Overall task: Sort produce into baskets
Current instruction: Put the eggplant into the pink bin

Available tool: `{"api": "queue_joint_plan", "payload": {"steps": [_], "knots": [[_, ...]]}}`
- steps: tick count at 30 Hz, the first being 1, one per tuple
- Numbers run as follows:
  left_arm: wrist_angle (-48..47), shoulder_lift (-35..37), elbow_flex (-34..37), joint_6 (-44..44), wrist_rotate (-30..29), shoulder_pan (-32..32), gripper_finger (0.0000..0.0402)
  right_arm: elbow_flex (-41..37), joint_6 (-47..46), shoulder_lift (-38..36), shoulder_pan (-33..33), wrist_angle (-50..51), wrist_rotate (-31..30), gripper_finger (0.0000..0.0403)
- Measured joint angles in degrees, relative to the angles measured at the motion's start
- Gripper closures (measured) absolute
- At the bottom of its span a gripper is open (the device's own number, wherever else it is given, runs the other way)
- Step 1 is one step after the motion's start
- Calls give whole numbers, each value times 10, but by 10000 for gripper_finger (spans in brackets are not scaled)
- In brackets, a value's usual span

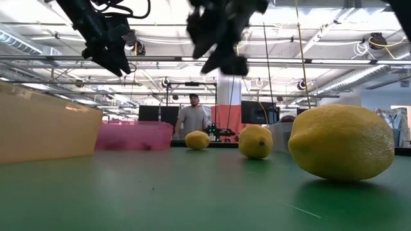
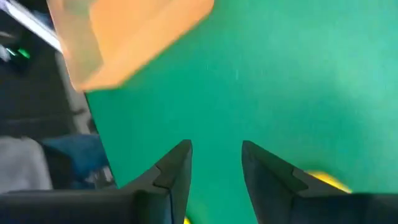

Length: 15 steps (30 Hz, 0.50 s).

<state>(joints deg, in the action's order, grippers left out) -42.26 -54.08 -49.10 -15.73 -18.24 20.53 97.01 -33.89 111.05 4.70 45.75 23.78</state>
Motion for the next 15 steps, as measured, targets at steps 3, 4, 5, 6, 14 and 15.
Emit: {"api": "queue_joint_plan", "payload": {"steps": [3, 4, 5, 6, 14, 15], "knots": [[14, -11, 0, 10, 7, 0, 159, 0, -21, -29, -49, 72, -68, 273], [23, -16, 0, 15, 23, 0, 159, 0, -33, -37, -65, 94, -88, 273], [30, -21, 0, 23, 40, 0, 159, 0, -46, -43, -82, 109, -108, 273], [36, -26, 0, 29, 58, 0, 159, 0, -64, -49, -100, 126, -130, 273], [115, -80, 0, 61, 195, -5, 159, 0, -287, -66, -260, 255, -211, 273], [130, -88, 0, 61, 210, -8, 159, 0, -323, -63, -282, 261, -218, 273]]}}
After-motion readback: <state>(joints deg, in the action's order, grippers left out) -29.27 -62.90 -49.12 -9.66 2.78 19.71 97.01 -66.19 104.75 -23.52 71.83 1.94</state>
